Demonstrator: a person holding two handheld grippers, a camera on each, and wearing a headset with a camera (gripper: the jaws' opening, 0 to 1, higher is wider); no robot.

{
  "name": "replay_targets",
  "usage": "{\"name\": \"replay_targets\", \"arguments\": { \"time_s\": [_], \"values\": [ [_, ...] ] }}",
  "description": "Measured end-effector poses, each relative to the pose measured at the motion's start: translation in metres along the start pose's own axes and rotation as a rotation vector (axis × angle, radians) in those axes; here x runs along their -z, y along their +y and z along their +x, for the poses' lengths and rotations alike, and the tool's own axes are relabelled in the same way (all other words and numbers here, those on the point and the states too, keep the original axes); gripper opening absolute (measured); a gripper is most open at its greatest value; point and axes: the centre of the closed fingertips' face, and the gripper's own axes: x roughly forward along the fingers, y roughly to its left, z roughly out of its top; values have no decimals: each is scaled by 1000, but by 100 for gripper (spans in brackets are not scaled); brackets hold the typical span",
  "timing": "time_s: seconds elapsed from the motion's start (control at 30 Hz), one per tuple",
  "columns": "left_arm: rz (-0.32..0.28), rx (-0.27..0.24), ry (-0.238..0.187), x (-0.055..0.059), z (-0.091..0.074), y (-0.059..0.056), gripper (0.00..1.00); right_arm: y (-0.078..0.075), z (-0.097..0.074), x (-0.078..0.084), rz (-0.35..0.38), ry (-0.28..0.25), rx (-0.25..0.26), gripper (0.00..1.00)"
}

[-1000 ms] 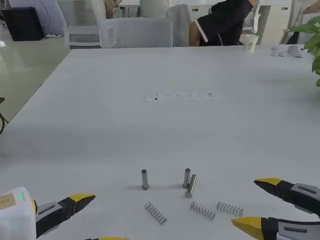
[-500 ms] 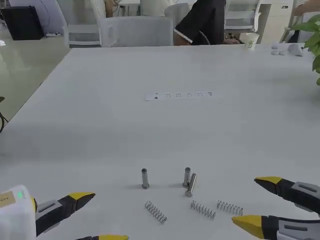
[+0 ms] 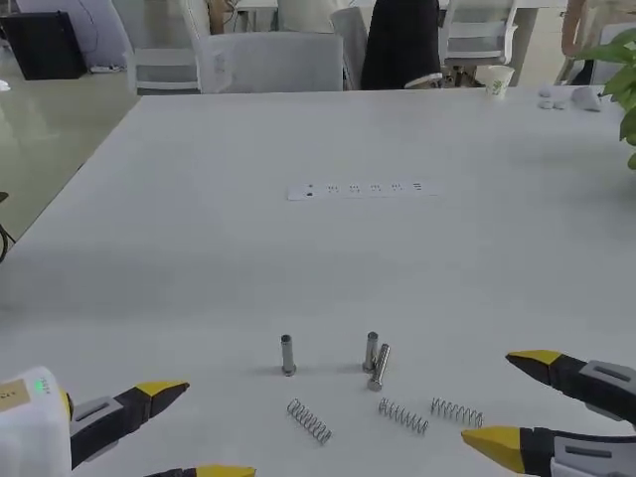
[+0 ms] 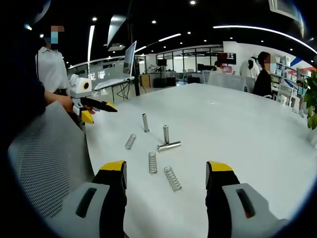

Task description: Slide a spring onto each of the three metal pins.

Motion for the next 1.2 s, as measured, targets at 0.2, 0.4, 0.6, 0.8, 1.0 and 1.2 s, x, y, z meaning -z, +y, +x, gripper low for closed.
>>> {"name": "replay_targets", "arguments": {
  "time_s": [0.2, 0.4, 0.6, 0.8, 1.0, 1.2],
  "values": [
    [0, 1, -1, 0, 0, -1, 70, 1, -1, -1, 1, 1, 1, 64],
    [1, -1, -2, -1, 0, -1, 70, 1, -1, 0, 3, 2, 1, 64],
    [2, 0, -3, -1, -1, 0, 70, 1, 0, 0, 3, 2, 3, 64],
    [2, 1, -3, 0, 0, 1, 70, -2, 0, -3, -1, 4, 4, 64],
    [-2, 1, -5, 1, -1, 2, 70, -4, 3, -6, -11, 15, 1, 64],
    [-4, 1, -6, 1, -1, 3, 70, -7, 8, -14, -22, 20, -4, 64]
  ]
}}
